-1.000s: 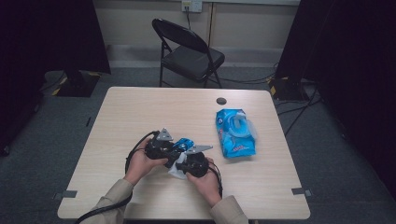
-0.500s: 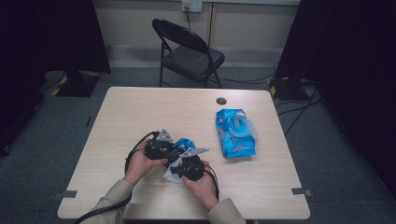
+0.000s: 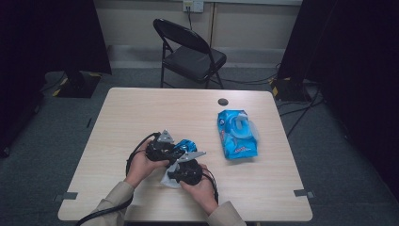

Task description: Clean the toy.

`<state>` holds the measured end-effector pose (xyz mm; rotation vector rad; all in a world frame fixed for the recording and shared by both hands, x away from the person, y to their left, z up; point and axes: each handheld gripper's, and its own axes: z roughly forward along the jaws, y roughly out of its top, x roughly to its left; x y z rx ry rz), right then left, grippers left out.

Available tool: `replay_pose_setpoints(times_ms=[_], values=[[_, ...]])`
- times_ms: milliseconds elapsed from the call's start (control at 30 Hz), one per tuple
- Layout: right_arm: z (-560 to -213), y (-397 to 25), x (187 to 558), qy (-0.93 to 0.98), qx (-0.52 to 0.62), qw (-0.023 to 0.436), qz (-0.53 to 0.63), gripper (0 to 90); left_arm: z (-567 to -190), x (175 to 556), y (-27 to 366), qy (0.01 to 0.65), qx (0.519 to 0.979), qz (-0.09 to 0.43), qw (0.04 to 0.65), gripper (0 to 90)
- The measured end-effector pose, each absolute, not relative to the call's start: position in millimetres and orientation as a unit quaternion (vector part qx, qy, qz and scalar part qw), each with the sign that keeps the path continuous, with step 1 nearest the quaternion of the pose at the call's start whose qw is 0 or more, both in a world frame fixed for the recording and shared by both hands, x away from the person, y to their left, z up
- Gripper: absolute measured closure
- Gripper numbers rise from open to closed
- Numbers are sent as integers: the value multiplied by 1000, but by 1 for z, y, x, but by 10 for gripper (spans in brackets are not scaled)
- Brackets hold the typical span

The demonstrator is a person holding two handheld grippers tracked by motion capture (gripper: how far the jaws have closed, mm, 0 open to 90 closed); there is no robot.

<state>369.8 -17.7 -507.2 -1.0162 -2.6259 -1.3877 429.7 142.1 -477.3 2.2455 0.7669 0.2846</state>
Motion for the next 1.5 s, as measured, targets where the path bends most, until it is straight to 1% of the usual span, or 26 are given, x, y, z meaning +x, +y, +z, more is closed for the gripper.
replay_pose_setpoints(times_ms=[233, 533, 867, 933, 1067, 1133, 1300, 1500], values=[[-504, -28, 367, -838, -321, 10, -442, 879, -477, 429, 142, 299, 873, 110, 368, 429], [-493, -61, 368, -834, -331, -9, -441, 879, -477, 429, 143, 302, 873, 110, 368, 428], [-480, -93, 378, -815, -360, -43, -451, 879, -478, 429, 143, 304, 870, 109, 371, 428], [-477, -98, 380, -811, -365, -59, -453, 879, -478, 429, 143, 305, 870, 109, 371, 428], [-470, -108, 386, -799, -381, -73, -460, 879, -478, 429, 143, 304, 871, 110, 370, 427], [-468, -113, 389, -793, -390, -91, -459, 879, -478, 429, 143, 304, 871, 112, 370, 428], [-471, -118, 401, -787, -409, -112, -449, 879, -477, 429, 142, 304, 872, 112, 367, 426], [-477, -113, 415, -789, -419, -133, -430, 879, -477, 429, 142, 304, 873, 111, 365, 426]])
